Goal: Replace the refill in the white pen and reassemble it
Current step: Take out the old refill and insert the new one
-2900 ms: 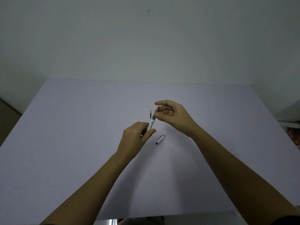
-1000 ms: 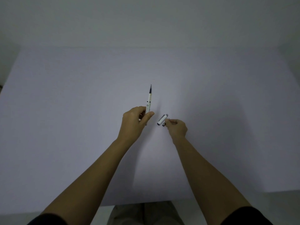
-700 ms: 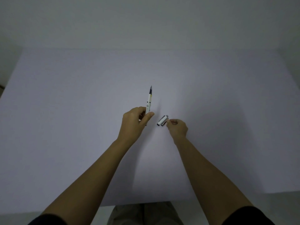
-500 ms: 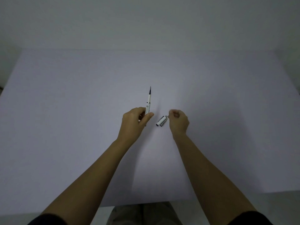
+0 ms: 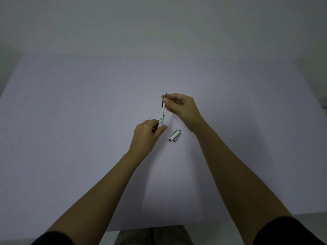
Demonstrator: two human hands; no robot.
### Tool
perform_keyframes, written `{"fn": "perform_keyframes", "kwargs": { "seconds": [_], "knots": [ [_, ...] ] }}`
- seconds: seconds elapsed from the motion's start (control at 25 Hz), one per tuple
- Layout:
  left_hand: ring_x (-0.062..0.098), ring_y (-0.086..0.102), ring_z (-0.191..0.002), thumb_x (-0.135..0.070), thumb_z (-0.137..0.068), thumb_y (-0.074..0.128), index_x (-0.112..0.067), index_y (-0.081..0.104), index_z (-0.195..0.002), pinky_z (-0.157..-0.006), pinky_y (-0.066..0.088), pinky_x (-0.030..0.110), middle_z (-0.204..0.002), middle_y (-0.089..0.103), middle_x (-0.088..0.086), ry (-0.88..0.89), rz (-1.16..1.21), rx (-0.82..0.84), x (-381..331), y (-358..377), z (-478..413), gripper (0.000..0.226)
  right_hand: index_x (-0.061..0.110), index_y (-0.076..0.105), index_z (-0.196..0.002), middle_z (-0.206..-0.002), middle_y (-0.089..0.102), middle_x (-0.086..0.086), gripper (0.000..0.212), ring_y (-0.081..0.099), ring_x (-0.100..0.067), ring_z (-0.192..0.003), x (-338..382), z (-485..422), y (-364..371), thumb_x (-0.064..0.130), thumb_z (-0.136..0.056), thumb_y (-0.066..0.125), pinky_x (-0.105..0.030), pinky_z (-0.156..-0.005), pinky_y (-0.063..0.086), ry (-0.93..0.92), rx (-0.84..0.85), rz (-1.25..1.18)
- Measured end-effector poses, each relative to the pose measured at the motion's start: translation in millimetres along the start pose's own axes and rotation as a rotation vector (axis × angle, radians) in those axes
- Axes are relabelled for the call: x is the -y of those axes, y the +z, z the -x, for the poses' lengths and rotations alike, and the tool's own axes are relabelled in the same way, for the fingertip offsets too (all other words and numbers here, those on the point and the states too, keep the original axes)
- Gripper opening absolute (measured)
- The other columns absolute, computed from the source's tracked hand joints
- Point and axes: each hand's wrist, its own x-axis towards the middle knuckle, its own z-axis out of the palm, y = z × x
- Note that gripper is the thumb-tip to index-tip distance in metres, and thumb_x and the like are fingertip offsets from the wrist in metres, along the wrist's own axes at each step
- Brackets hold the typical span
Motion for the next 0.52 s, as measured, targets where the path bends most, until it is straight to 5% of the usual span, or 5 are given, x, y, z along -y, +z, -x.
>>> {"fn": "perform_keyframes", "kwargs": {
  "seconds": [0.24, 0.44, 0.52],
  "knots": [
    [0.03, 0.059, -0.065, -0.027, -0.088, 0.06, -0.001, 0.064, -0.082, -0.065, 0.052, 0.048, -0.074, 0.065, 0.017, -0.076, -0.068, 0.049, 28.4, 2.1, -4.6, 0.027, 0.006, 0.067, -0.105, -0.099, 0.069, 0.0, 0.019, 0.066, 0.001, -0.079, -7.4, -55.0, -13.4, 0.009, -0.087, 0.063, -0.015, -0.07, 0.054, 0.015, -0.294, -0.192],
    [0.026, 0.064, -0.072, -0.024, -0.086, 0.064, -0.007, 0.06, -0.112, -0.074, 0.056, 0.04, -0.087, 0.068, 0.013, -0.219, -0.028, -0.023, 37.0, -0.8, -27.3, 0.031, 0.006, 0.07, -0.1, -0.092, 0.072, -0.014, 0.023, 0.065, -0.016, -0.078, -54.5, -78.6, -25.2, 0.016, -0.08, 0.071, -0.031, -0.083, 0.056, 0.153, -0.451, 0.323],
    [0.026, 0.065, -0.069, -0.023, -0.085, 0.066, -0.006, 0.062, -0.105, -0.072, 0.057, 0.041, -0.085, 0.07, 0.012, -0.241, 0.007, -0.068, 40.6, -2.1, -37.5, 0.026, 0.006, 0.071, -0.096, -0.093, 0.074, -0.016, 0.021, 0.067, -0.021, -0.08, -70.4, -84.1, -25.2, 0.018, -0.079, 0.072, -0.032, -0.084, 0.055, 0.193, -0.472, 0.429]
  ]
}}
